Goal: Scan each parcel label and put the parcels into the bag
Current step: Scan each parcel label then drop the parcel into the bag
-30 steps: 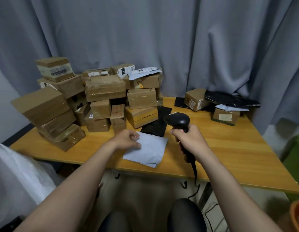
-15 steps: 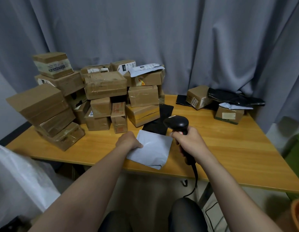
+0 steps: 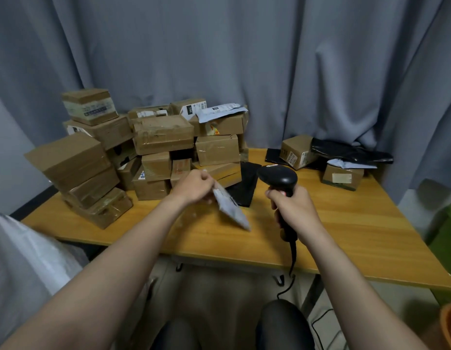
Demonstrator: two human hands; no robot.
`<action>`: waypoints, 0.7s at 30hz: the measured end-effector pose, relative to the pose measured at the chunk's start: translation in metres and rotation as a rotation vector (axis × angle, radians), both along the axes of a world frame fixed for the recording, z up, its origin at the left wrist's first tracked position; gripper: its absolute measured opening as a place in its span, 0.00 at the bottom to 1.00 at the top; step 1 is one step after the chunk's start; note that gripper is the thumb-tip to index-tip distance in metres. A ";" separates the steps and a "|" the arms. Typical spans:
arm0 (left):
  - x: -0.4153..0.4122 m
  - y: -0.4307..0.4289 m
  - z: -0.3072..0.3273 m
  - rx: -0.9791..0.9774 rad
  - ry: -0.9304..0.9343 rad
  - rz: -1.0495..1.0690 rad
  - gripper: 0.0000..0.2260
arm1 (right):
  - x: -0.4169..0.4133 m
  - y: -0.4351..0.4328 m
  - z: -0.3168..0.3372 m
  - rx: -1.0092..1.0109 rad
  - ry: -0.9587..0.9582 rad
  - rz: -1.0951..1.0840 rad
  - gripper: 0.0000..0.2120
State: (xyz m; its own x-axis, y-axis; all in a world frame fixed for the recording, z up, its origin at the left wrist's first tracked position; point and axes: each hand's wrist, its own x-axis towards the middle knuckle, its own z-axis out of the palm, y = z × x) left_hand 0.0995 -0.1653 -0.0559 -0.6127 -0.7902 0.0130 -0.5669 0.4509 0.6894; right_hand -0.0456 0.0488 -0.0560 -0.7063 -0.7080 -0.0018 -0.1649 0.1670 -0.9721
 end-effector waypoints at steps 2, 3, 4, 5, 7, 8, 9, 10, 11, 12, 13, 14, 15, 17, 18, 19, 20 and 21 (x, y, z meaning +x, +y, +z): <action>0.001 0.002 0.002 -0.140 -0.095 -0.027 0.10 | 0.003 0.001 0.000 0.007 0.001 -0.004 0.08; 0.002 0.002 0.000 -0.153 -0.133 -0.059 0.07 | 0.006 0.001 0.000 0.012 0.001 0.000 0.08; 0.003 0.002 -0.003 -0.132 -0.163 -0.101 0.03 | 0.008 0.001 -0.001 0.019 0.004 0.007 0.08; 0.003 0.002 -0.006 -0.107 -0.177 -0.139 0.03 | 0.009 0.002 -0.002 0.030 0.012 0.017 0.08; 0.003 0.005 -0.006 -0.089 -0.150 -0.168 0.05 | 0.013 0.004 -0.002 0.058 0.029 0.039 0.07; 0.002 0.006 -0.003 -0.100 -0.118 -0.164 0.05 | 0.014 0.005 -0.002 0.072 0.034 0.055 0.06; 0.001 0.007 0.000 -0.105 -0.087 -0.150 0.07 | 0.015 0.007 -0.001 0.084 0.036 0.077 0.06; -0.001 0.008 0.004 -0.099 -0.054 -0.127 0.10 | 0.016 0.009 0.000 0.094 0.036 0.102 0.06; -0.003 0.008 0.009 -0.088 -0.022 -0.107 0.13 | 0.017 0.011 0.001 0.103 0.038 0.127 0.07; -0.004 0.007 0.014 -0.074 0.004 -0.091 0.15 | 0.018 0.013 0.003 0.113 0.046 0.150 0.09; -0.004 0.006 0.018 -0.069 0.020 -0.083 0.16 | 0.019 0.015 0.005 0.124 0.060 0.169 0.10; -0.005 0.003 0.022 -0.072 0.024 -0.077 0.14 | 0.021 0.017 0.007 0.134 0.076 0.182 0.11; -0.004 0.001 0.026 -0.083 0.014 -0.080 0.10 | 0.023 0.019 0.009 0.139 0.090 0.187 0.11; -0.002 -0.002 0.032 -0.105 -0.022 -0.088 0.06 | 0.027 0.022 0.012 0.149 0.125 0.187 0.13; -0.001 -0.004 0.035 -0.114 -0.036 -0.088 0.05 | 0.029 0.023 0.013 0.158 0.151 0.186 0.14; 0.000 -0.006 0.036 -0.130 -0.049 -0.089 0.04 | 0.031 0.024 0.014 0.169 0.179 0.187 0.14; 0.002 -0.009 0.037 -0.146 -0.058 -0.091 0.03 | 0.033 0.025 0.016 0.180 0.202 0.192 0.15; 0.004 -0.011 0.038 -0.165 -0.069 -0.092 0.02 | 0.036 0.027 0.017 0.187 0.217 0.198 0.15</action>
